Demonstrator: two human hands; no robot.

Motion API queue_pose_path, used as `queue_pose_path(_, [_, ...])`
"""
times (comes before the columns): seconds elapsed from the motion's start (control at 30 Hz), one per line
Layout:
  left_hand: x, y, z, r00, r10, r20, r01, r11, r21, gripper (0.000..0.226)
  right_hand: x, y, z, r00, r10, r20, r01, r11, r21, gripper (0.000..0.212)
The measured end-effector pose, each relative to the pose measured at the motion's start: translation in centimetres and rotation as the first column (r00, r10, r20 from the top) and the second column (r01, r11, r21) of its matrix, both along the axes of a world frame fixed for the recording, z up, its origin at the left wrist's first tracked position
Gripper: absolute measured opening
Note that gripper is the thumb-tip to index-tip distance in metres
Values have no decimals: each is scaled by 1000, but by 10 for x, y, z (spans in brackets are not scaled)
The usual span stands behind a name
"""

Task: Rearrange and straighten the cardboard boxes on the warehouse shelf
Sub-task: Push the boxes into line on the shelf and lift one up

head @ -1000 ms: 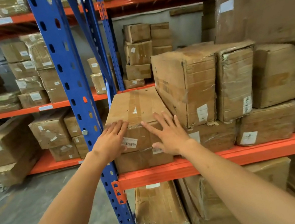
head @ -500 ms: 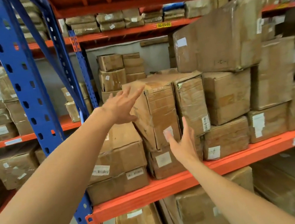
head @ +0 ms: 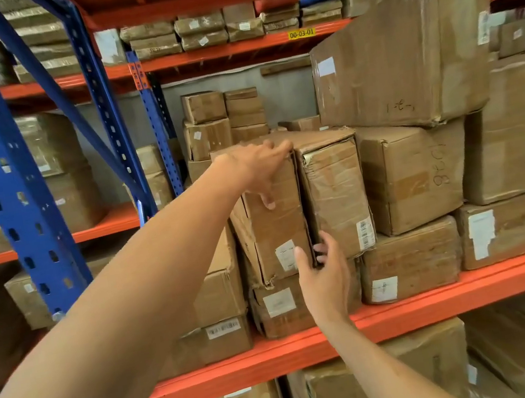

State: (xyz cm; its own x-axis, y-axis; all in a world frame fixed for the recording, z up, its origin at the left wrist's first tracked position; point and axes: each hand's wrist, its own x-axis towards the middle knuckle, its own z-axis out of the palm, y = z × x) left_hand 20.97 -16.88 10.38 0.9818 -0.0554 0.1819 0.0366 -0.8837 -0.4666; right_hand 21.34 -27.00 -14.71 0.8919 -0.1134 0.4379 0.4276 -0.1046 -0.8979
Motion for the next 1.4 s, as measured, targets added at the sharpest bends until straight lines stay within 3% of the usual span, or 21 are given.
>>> queue_pose_path(0.2, [0,10,4,1000,-2,-30,4,998,63,133,-10,25,-6,990,114,-88,-104,989,104,79])
queue_pose_path(0.37, [-22,36,8,999,34,-27,-32,998,57,126,3,22,-2,978,182,-98,-175,982,76,60])
queue_pose_path(0.47, [-43,55,9,992,121,-29,-120,992,24,111,-2,25,-2,972,235,4,-235,971,44,60])
queue_pose_path(0.6, [-73,79,-4,983,182,3,-181,980,-79,107,-1,41,10,908,418,7,-418,907,56,101])
queue_pose_path(0.7, [-93,103,-23,980,187,70,-168,961,-219,101,9,46,29,892,451,-40,-452,891,-41,94])
queue_pose_path(0.87, [-127,145,-62,949,221,224,-60,826,-561,82,15,49,59,908,414,72,-390,894,-220,79])
queue_pose_path(0.97, [-152,167,-100,907,289,307,47,654,-755,70,8,58,82,888,431,161,-333,843,-422,71])
queue_pose_path(1.03, [-163,175,-120,878,357,318,83,541,-837,67,4,63,95,864,450,224,-286,806,-517,67])
queue_pose_path(1.1, [-175,184,-124,854,403,329,91,507,-857,65,-2,72,102,848,464,257,-262,787,-559,66])
queue_pose_path(1.2, [-196,201,-115,842,445,306,24,535,-844,67,-21,95,102,832,479,278,-259,780,-570,69])
queue_pose_path(1.3, [-204,203,-109,823,487,292,-105,636,-765,74,-29,111,99,826,492,274,-291,790,-539,70])
queue_pose_path(1.4, [-203,188,-101,794,515,322,-323,807,-493,68,-23,111,98,827,504,249,-305,774,-554,71])
